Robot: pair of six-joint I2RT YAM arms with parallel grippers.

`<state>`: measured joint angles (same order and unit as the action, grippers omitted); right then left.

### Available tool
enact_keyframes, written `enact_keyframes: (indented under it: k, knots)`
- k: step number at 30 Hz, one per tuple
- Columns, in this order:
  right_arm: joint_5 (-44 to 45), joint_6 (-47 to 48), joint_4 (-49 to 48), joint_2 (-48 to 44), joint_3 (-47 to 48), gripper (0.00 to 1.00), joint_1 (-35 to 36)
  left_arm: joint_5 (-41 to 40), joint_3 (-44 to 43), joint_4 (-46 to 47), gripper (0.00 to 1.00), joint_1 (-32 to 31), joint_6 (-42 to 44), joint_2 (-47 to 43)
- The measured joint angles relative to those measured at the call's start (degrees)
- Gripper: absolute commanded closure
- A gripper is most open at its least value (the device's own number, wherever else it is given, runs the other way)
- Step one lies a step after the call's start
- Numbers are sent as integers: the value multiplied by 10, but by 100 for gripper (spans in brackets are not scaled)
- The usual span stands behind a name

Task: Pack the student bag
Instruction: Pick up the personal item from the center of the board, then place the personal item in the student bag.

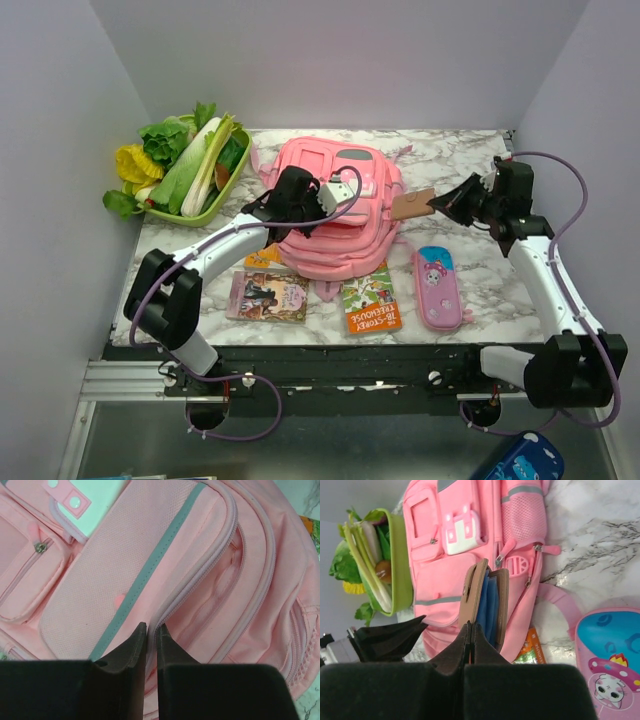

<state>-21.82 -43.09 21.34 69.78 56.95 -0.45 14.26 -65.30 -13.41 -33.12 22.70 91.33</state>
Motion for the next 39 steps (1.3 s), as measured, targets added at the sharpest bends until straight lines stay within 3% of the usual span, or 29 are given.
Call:
enact_keyframes:
  k: [2, 4, 17, 29, 39]
  knots:
    - [-6, -9, 2, -18, 0, 99, 8, -9, -7, 4, 97, 0, -7, 1]
    - [-10, -19, 2, -32, 0, 99, 14, -17, -14, 7, 100, 0, -17, 1]
    - [-45, -87, -26, -67, -61, 99, 83, -23, -36, 13, 100, -6, -137, -5]
    - [-46, -137, -85, -60, -94, 99, 129, -23, -56, 3, 100, -38, -184, -11]
    - [24, -194, -128, -11, -99, 99, 169, -6, -78, -25, 100, -38, -208, -15]
